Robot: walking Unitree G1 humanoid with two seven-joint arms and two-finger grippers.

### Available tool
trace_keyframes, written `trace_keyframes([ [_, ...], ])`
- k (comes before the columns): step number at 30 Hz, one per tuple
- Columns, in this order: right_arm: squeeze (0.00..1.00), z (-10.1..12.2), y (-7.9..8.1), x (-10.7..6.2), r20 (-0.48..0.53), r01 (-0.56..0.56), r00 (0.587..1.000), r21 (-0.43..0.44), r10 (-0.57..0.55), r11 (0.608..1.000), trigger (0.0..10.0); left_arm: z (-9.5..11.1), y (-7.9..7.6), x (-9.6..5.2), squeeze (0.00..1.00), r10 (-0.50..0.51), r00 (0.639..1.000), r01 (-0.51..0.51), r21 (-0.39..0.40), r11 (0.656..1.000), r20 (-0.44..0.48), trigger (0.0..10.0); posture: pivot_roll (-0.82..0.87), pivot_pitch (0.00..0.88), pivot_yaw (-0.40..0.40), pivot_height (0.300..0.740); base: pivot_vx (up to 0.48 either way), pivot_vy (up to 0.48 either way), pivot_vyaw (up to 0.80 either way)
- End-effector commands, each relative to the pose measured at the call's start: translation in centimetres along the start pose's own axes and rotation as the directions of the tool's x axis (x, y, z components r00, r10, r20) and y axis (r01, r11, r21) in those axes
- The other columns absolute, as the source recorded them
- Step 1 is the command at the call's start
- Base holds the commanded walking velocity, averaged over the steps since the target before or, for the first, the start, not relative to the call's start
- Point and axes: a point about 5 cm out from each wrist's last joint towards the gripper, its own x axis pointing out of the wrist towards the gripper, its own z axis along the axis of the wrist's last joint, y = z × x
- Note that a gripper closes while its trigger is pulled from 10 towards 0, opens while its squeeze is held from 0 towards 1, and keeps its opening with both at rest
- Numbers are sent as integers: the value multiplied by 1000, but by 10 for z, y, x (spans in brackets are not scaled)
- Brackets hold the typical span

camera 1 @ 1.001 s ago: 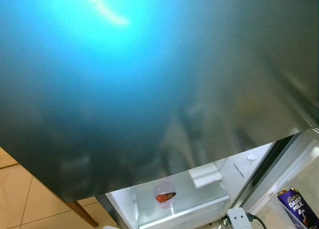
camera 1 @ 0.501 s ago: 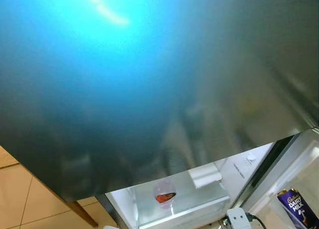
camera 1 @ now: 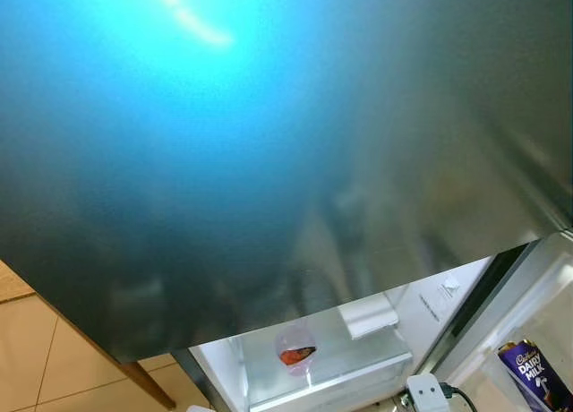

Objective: Restocking fridge

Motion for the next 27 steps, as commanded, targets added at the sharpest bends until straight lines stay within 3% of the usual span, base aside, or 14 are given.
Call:
trace_keyframes([
  [1,0,-8,6,-1,-29,-35,999,10,36,999,10000,-1,-7,1,0,-22,1000,22,9,1000,-7,10000,-12,11,7,740,0,0,0],
  [27,0,-11,5,-1,-56,-18,998,18,19,1000,10000,-1,-10,1,0,-29,1000,30,26,999,-10,10000,-12,9,8,740,0,0,0],
])
